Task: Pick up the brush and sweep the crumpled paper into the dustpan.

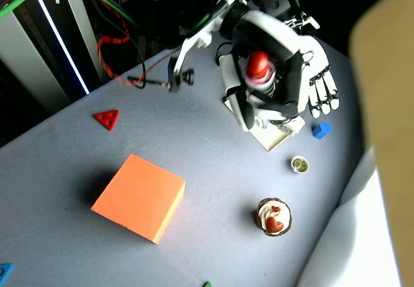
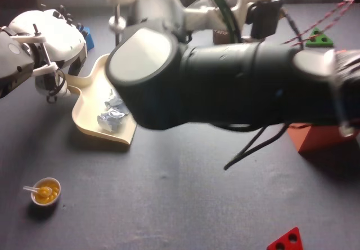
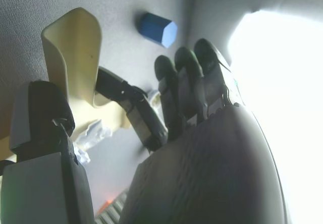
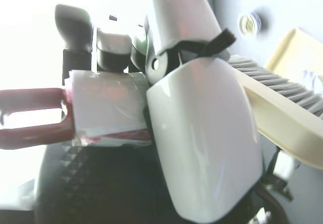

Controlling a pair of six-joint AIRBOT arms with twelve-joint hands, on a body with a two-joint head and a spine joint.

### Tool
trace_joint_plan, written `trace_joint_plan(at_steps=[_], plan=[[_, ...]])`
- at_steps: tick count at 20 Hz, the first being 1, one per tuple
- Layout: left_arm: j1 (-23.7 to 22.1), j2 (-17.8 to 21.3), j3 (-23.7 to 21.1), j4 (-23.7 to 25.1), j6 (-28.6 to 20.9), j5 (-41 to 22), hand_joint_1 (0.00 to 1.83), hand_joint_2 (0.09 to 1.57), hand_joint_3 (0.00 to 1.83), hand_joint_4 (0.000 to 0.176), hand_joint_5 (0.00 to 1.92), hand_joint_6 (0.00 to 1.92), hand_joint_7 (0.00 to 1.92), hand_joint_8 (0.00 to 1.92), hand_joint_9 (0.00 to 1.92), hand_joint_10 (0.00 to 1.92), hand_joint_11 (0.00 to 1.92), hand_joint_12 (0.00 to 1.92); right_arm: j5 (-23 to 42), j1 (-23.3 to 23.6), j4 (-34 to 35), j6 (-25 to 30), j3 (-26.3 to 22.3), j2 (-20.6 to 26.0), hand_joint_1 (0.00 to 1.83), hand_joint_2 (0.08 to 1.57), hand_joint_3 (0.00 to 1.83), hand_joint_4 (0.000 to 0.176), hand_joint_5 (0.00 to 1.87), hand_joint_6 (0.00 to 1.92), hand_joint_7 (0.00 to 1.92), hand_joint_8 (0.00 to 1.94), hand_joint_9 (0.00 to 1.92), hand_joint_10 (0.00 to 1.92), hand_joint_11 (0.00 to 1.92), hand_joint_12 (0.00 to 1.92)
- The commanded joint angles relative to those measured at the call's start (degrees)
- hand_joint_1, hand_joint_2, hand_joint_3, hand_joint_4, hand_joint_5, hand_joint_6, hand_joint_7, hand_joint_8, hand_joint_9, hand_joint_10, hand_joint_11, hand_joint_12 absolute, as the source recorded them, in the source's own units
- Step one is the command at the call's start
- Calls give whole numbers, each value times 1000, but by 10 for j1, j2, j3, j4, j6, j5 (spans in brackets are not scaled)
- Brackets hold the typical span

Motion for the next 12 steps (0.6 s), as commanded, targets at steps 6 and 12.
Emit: trace_joint_plan(at_steps=[6, 12], plan=[[-4, 4, 0, 19, 2, -49, 1047, 1119, 2, 83, 975, 988, 354, 1, 234, 0, 21, 375, -17, -19, -29, -13, 41, -40, 1512, 1153, 0, 0, 1109, 1921, 1171, 1941, 1242, 1921, 994, 1631], [-4, 5, 0, 19, 1, -51, 1100, 1089, 0, 0, 1046, 874, 413, 4, 278, 4, 53, 297, -20, -21, -49, 72, 33, -44, 1519, 1148, 2, 0, 1111, 1921, 1154, 1941, 1225, 1921, 829, 1629]])
